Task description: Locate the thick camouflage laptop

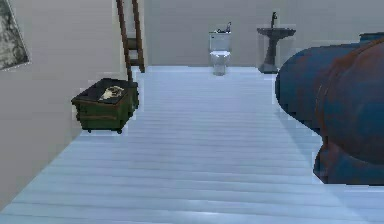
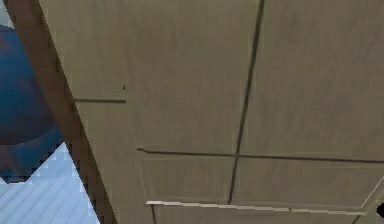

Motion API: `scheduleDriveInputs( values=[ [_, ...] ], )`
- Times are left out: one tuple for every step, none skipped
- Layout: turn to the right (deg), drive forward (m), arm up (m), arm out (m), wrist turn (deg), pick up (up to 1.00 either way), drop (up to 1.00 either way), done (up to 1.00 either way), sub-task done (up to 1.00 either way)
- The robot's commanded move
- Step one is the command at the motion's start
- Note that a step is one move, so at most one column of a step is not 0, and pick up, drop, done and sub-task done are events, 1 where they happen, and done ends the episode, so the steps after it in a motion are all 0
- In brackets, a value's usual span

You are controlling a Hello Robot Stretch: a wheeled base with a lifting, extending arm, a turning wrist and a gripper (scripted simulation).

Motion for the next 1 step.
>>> scheduleDriveInputs(
  values=[
    [-9.0, 0.00, 0.00, 0.00, 0.0, 0.00, 0.00, 0.00, 0.00]
  ],
)
